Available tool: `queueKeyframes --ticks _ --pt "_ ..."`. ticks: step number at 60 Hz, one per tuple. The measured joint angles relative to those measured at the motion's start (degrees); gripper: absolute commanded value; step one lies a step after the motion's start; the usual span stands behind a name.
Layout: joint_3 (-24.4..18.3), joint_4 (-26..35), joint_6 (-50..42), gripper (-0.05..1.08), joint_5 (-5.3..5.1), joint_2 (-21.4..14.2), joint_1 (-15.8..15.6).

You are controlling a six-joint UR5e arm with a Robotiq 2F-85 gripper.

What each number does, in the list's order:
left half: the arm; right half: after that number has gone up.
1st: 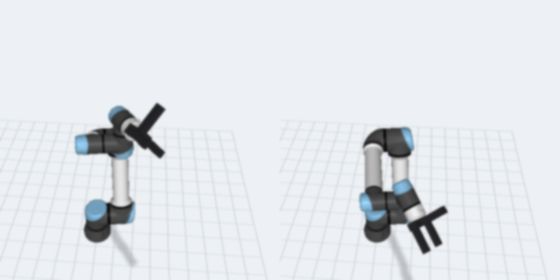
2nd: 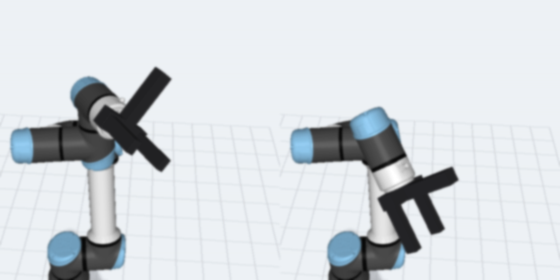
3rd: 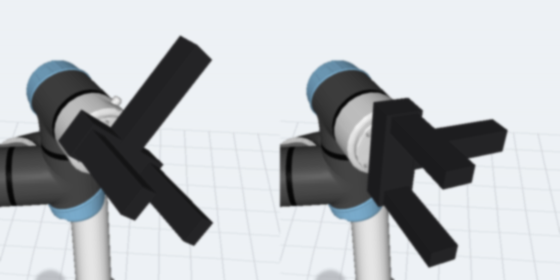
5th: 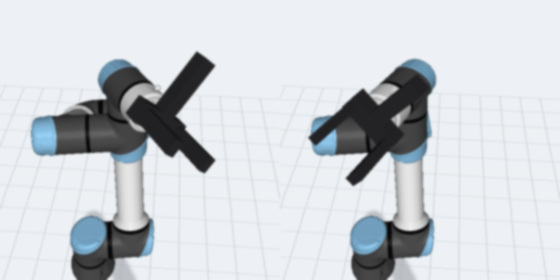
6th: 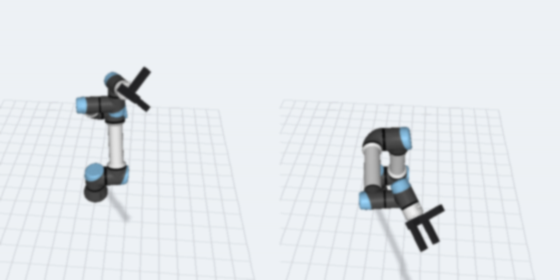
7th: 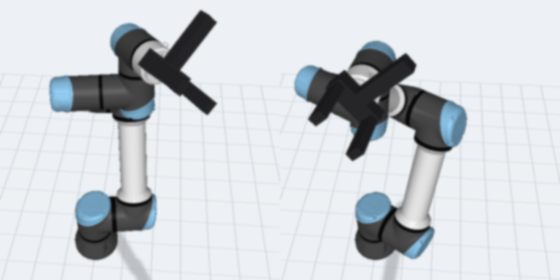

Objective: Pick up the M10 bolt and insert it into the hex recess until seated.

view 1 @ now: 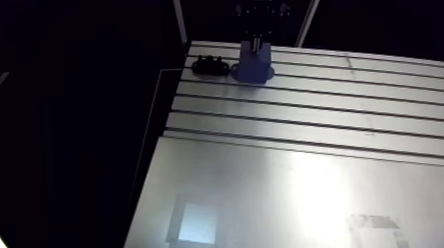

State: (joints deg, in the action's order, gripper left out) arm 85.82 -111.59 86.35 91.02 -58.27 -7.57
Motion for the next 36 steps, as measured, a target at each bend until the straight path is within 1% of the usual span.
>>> queueKeyframes --ticks 18,22,23,24,25,26,27,28,29,30,31,33,36 --pt "-0.2 0.1 0.2 1.08 0.06 -0.3 0.0" --pt "-0.3 0.1 0.3 1.06 0.07 -0.4 0.1" --pt "-0.3 0.1 0.4 0.99 0.07 -0.4 0.1" --pt "-0.3 0.1 0.4 0.99 0.07 -0.4 0.1" --pt "-0.3 0.1 0.5 0.87 0.07 -0.4 0.1" --pt "-0.3 0.2 0.5 0.87 0.08 -0.4 0.1" --pt "-0.3 0.2 0.5 0.57 0.1 -0.4 0.1" --pt "-0.4 0.2 0.5 0.57 0.1 -0.4 0.1" --pt "-0.4 0.2 0.5 0.16 0.11 -0.4 0.1" --pt "-0.4 0.2 0.5 0.16 0.12 -0.5 0.1" --pt "-0.5 0.3 0.5 0.03 0.13 -0.5 0.1" --pt "-0.5 0.4 0.6 0.01 0.13 -0.5 0.1" --pt "-0.6 0.6 0.6 0.0 0.1 -0.7 0.0"
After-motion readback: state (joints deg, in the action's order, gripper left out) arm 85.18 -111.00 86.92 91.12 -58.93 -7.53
